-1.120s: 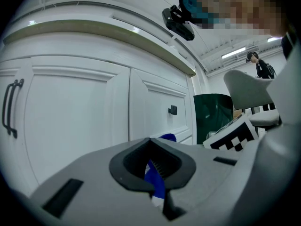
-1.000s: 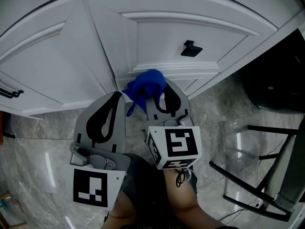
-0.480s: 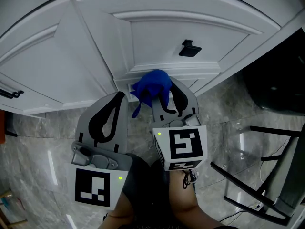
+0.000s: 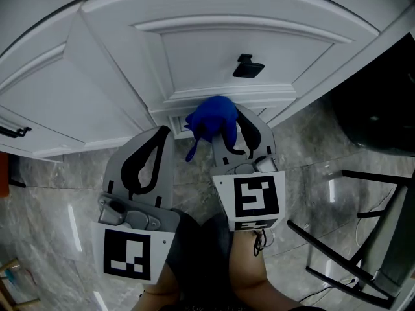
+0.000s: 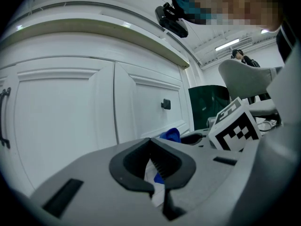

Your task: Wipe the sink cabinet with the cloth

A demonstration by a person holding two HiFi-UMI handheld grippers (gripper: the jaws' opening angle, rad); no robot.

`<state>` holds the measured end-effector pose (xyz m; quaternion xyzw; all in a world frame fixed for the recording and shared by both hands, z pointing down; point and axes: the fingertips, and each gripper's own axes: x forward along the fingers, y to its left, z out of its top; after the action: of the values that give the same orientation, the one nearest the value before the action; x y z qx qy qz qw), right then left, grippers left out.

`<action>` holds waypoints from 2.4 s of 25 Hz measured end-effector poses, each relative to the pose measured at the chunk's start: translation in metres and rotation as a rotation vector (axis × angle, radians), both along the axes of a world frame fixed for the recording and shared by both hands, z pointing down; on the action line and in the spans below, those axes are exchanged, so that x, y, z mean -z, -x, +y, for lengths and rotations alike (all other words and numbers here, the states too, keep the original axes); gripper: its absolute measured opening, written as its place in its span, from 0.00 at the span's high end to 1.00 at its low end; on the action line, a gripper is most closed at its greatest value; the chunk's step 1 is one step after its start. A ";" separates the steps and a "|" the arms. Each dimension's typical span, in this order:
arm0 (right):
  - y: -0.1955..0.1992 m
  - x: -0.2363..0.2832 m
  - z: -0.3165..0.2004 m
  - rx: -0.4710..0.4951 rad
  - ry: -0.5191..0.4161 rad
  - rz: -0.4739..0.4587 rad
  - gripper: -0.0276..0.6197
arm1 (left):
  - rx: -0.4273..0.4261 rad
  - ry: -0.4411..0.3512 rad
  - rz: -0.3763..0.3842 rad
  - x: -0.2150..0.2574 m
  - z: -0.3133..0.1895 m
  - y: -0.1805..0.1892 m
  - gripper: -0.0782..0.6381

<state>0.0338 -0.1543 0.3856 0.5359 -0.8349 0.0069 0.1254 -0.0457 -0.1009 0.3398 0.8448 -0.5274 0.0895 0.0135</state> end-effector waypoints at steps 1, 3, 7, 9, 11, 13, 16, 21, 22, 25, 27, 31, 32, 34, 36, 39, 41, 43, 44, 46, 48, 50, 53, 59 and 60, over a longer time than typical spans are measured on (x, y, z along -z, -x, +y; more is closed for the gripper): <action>-0.003 0.000 -0.001 -0.008 0.002 -0.010 0.78 | -0.003 0.000 -0.001 0.000 0.000 -0.001 0.89; -0.007 0.000 -0.001 -0.018 0.005 -0.021 0.78 | -0.005 0.002 -0.003 -0.001 0.000 -0.002 0.89; -0.014 -0.002 -0.002 -0.033 0.011 -0.018 0.78 | -0.014 0.003 0.002 -0.001 0.000 -0.006 0.89; -0.018 -0.002 -0.003 -0.046 0.013 -0.023 0.78 | -0.020 0.002 0.002 -0.001 0.000 -0.008 0.89; -0.021 -0.002 -0.003 -0.058 0.015 -0.019 0.78 | -0.024 0.004 0.002 -0.002 0.000 -0.009 0.89; -0.022 -0.002 -0.003 -0.060 0.013 -0.016 0.78 | -0.023 0.010 0.004 -0.003 0.000 -0.009 0.89; -0.023 -0.002 -0.003 -0.062 0.013 -0.018 0.78 | -0.021 0.007 0.005 -0.003 -0.001 -0.008 0.89; -0.029 -0.002 -0.004 -0.087 0.020 -0.024 0.78 | -0.022 0.009 0.006 -0.004 -0.002 -0.008 0.89; -0.030 -0.002 -0.004 -0.092 0.022 -0.027 0.78 | -0.022 0.010 0.006 -0.004 -0.002 -0.008 0.89; -0.033 -0.002 -0.005 -0.102 0.023 -0.031 0.78 | -0.021 0.013 0.007 -0.006 -0.003 -0.008 0.89; -0.036 -0.003 -0.005 -0.115 0.025 -0.035 0.78 | -0.021 0.014 0.009 -0.006 -0.004 -0.008 0.89; -0.048 -0.003 -0.006 -0.169 0.032 -0.047 0.78 | -0.028 0.015 0.008 -0.007 -0.004 -0.010 0.89; -0.050 -0.004 -0.006 -0.176 0.033 -0.052 0.78 | -0.029 0.015 0.007 -0.007 -0.004 -0.011 0.89; -0.052 -0.004 -0.007 -0.183 0.033 -0.057 0.78 | -0.031 0.014 0.008 -0.007 -0.005 -0.012 0.89; -0.053 -0.004 -0.007 -0.188 0.032 -0.056 0.78 | -0.032 0.015 0.008 -0.008 -0.005 -0.013 0.89; -0.056 -0.004 -0.007 -0.202 0.032 -0.057 0.78 | -0.034 0.016 0.009 -0.008 -0.006 -0.014 0.89; -0.059 -0.004 -0.007 -0.214 0.032 -0.059 0.78 | -0.035 0.016 0.008 -0.008 -0.006 -0.015 0.89; -0.062 -0.004 -0.007 -0.224 0.032 -0.063 0.78 | -0.037 0.017 0.007 -0.009 -0.006 -0.016 0.89; -0.064 -0.004 -0.007 -0.230 0.032 -0.063 0.78 | -0.038 0.017 0.006 -0.009 -0.007 -0.016 0.89; -0.067 -0.004 -0.008 -0.244 0.030 -0.060 0.78 | -0.041 0.018 0.005 -0.009 -0.007 -0.018 0.89; -0.070 -0.004 -0.008 -0.252 0.027 -0.060 0.78 | -0.042 0.020 0.005 -0.010 -0.007 -0.019 0.89; -0.073 -0.004 -0.008 -0.257 0.025 -0.062 0.78 | -0.043 0.021 0.005 -0.010 -0.007 -0.019 0.89; -0.077 -0.004 -0.008 -0.268 0.023 -0.061 0.78 | -0.044 0.022 0.004 -0.011 -0.008 -0.020 0.89; -0.082 -0.004 -0.009 -0.286 0.020 -0.064 0.78 | -0.043 0.024 0.001 -0.012 -0.009 -0.021 0.89; -0.084 -0.004 -0.009 -0.289 0.019 -0.065 0.78 | -0.044 0.024 0.001 -0.012 -0.009 -0.022 0.89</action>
<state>0.1174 -0.1633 0.3900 0.6489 -0.7524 0.0504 0.1012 -0.0238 -0.1100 0.3516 0.8560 -0.5076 0.0954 0.0218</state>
